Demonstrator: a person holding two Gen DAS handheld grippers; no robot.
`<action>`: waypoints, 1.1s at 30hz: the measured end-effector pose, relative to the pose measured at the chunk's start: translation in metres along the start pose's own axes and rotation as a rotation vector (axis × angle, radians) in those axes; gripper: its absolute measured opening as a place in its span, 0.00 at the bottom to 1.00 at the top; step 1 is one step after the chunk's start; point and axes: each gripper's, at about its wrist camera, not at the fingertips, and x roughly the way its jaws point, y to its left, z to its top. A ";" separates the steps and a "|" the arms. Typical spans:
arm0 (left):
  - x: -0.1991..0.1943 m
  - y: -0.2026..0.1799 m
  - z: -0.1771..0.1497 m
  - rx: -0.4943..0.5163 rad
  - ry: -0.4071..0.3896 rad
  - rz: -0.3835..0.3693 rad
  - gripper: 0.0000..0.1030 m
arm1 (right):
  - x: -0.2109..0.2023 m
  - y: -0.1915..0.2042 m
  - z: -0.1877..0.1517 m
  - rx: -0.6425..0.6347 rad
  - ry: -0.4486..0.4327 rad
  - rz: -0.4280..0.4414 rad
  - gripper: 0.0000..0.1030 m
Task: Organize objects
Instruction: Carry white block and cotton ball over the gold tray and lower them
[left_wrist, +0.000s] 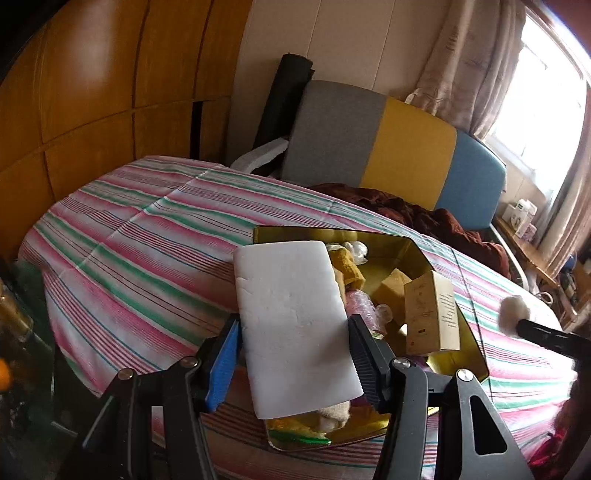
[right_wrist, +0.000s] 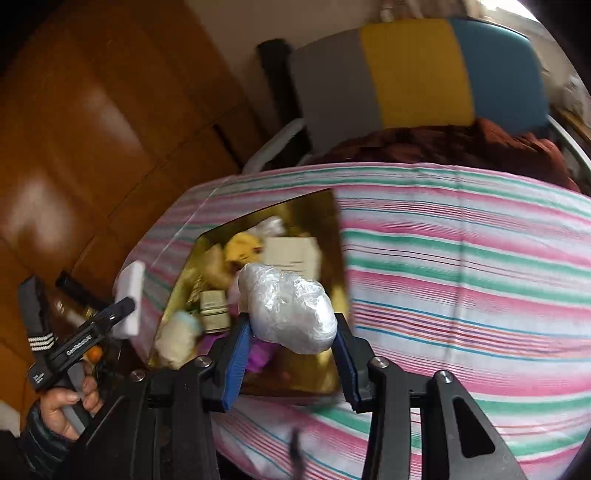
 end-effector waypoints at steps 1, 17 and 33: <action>0.002 -0.001 0.000 0.001 0.004 -0.014 0.56 | 0.005 0.009 0.002 -0.019 0.009 0.004 0.41; 0.048 -0.024 0.008 0.016 0.068 -0.074 0.57 | 0.095 0.084 0.045 -0.215 0.119 -0.108 0.43; 0.078 -0.036 0.005 0.061 0.114 -0.071 0.69 | 0.096 0.078 0.038 -0.189 0.111 -0.125 0.45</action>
